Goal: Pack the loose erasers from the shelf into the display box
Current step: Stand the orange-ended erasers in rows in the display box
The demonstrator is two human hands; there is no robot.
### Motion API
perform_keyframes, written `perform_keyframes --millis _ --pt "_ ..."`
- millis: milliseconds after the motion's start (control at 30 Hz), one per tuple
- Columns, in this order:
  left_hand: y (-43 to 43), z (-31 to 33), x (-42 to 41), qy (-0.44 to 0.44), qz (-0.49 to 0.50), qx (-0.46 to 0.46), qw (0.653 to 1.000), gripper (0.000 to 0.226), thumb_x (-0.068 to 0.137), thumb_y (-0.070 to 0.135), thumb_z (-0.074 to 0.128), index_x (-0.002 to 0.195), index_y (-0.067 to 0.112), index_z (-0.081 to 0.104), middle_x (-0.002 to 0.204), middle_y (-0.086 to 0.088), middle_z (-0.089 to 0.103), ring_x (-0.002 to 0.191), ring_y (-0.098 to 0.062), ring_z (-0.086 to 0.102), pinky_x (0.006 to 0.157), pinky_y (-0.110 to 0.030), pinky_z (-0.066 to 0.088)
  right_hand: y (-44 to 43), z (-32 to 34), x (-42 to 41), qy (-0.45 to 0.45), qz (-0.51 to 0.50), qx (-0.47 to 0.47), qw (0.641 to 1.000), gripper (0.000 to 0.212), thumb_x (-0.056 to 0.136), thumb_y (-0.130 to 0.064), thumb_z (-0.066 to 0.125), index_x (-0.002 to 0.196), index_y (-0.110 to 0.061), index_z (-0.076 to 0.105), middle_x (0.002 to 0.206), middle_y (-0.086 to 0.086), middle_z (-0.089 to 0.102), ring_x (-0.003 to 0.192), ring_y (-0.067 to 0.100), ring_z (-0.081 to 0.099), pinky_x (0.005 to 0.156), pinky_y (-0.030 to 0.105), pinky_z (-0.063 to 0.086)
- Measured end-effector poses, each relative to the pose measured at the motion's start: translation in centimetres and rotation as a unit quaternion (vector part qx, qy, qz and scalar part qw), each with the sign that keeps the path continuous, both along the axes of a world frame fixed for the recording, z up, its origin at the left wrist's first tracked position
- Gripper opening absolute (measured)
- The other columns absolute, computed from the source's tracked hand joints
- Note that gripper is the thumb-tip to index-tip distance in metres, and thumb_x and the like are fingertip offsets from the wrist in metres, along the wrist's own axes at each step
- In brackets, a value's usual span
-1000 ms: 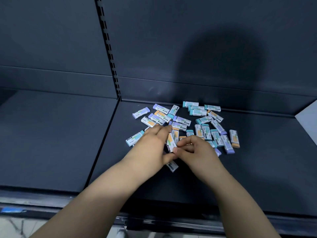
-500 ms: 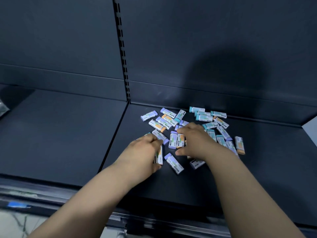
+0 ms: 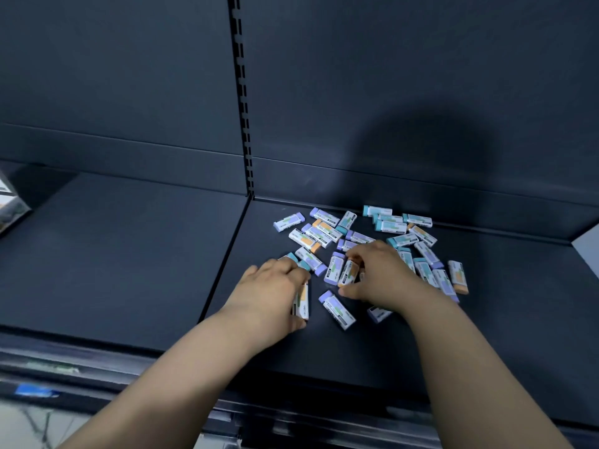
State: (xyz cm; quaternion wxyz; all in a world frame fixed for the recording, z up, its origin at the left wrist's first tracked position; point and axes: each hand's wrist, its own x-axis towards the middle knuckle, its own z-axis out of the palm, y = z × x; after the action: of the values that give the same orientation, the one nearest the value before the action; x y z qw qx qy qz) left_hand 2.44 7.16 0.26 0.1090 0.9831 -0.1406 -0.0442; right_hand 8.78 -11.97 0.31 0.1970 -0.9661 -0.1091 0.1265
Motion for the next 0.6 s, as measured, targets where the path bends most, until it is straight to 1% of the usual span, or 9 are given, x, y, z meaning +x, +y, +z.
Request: perform_keyframes --millis 100,200,233,267,300,367,433,500,600 --pt "0.3 0.4 -0.1 -0.006 0.0 -0.003 1.0 0.071 0.074 0.046 0.068 0.134 0.033 0.034 0.133 0.008 0.038 0.126 -0.015 0.032 0.1 -0.029 0.024 0.2 0.7 -1.4 0.0 -0.034 0.135 0.99 0.063 0.065 -0.029 0.077 0.12 -0.028 0.045 0.113 -0.006 0.047 0.097 0.008 0.05 0.078 0.018 0.041" --pt "0.7 0.8 -0.3 -0.012 -0.003 0.007 1.0 0.073 0.073 0.048 0.068 0.135 0.033 0.033 0.133 0.008 0.038 0.126 -0.015 0.034 0.1 -0.03 0.024 1.7 1.4 -3.4 0.062 -0.025 0.27 0.961 0.049 0.067 -0.02 0.074 0.103 -0.038 0.047 0.099 -0.012 0.059 0.073 -0.003 0.059 0.059 0.012 0.046" --pt "0.9 0.9 -0.3 -0.01 -0.003 0.015 1.0 0.073 0.073 0.049 0.068 0.135 0.032 0.033 0.132 0.007 0.039 0.125 -0.016 0.034 0.099 -0.03 0.025 2.2 1.4 -4.0 0.076 -0.011 0.291 0.953 0.047 0.067 -0.017 0.073 0.1 -0.039 0.047 0.098 -0.013 0.06 0.069 -0.004 0.059 0.058 0.013 0.048" --pt "1.1 1.0 -0.4 -0.006 -0.003 0.023 1.0 0.074 0.073 0.05 0.068 0.135 0.032 0.034 0.132 0.006 0.04 0.125 -0.016 0.035 0.099 -0.03 0.025 2.8 1.3 -4.6 0.08 0.007 0.292 0.953 0.048 0.067 -0.017 0.074 0.1 -0.04 0.047 0.1 -0.014 0.059 0.073 -0.005 0.059 0.062 0.013 0.049" --pt "1.4 1.2 -0.4 -0.001 -0.004 0.03 1.0 0.073 0.072 0.051 0.068 0.135 0.031 0.035 0.131 0.006 0.041 0.124 -0.016 0.036 0.098 -0.03 0.026 3.3 1.1 -5.1 0.075 0.026 0.273 0.959 0.049 0.066 -0.021 0.076 0.101 -0.041 0.048 0.104 -0.016 0.056 0.083 -0.006 0.056 0.07 0.012 0.048" --pt "2.1 1.4 -0.5 0.006 -0.007 0.041 0.999 0.071 0.072 0.052 0.068 0.133 0.03 0.038 0.129 0.006 0.041 0.123 -0.016 0.037 0.097 -0.03 0.026 3.9 0.4 -5.8 0.04 0.066 0.181 0.981 0.052 0.065 -0.032 0.077 0.107 -0.042 0.048 0.116 -0.017 0.048 0.107 0.0 0.043 0.089 0.016 0.038" --pt "2.7 1.4 -0.6 0.009 -0.015 0.047 0.999 0.068 0.072 0.052 0.068 0.131 0.03 0.041 0.129 0.006 0.041 0.124 -0.016 0.036 0.096 -0.03 0.025 4.2 -0.5 -6.1 -0.009 0.088 0.074 0.993 0.056 0.064 -0.041 0.075 0.113 -0.04 0.047 0.121 -0.014 0.042 0.114 0.007 0.032 0.096 0.026 0.027" --pt "3.0 1.1 -0.8 0.019 -0.024 0.051 0.998 0.069 0.071 0.052 0.068 0.13 0.031 0.041 0.13 0.006 0.04 0.124 -0.016 0.035 0.098 -0.031 0.025 4.4 -1.0 -6.3 -0.032 0.081 0.021 0.996 0.059 0.064 -0.046 0.072 0.116 -0.04 0.044 0.119 -0.012 0.039 0.114 0.01 0.028 0.092 0.029 0.022" --pt "3.2 0.5 -1.1 0.035 -0.041 0.058 0.997 0.069 0.072 0.051 0.068 0.132 0.033 0.039 0.131 0.005 0.039 0.125 -0.017 0.034 0.1 -0.032 0.024 4.5 -1.2 -6.3 -0.072 0.081 -0.033 0.994 0.058 0.064 -0.05 0.066 0.115 -0.037 0.042 0.115 -0.012 0.038 0.111 0.011 0.028 0.078 0.027 0.013"
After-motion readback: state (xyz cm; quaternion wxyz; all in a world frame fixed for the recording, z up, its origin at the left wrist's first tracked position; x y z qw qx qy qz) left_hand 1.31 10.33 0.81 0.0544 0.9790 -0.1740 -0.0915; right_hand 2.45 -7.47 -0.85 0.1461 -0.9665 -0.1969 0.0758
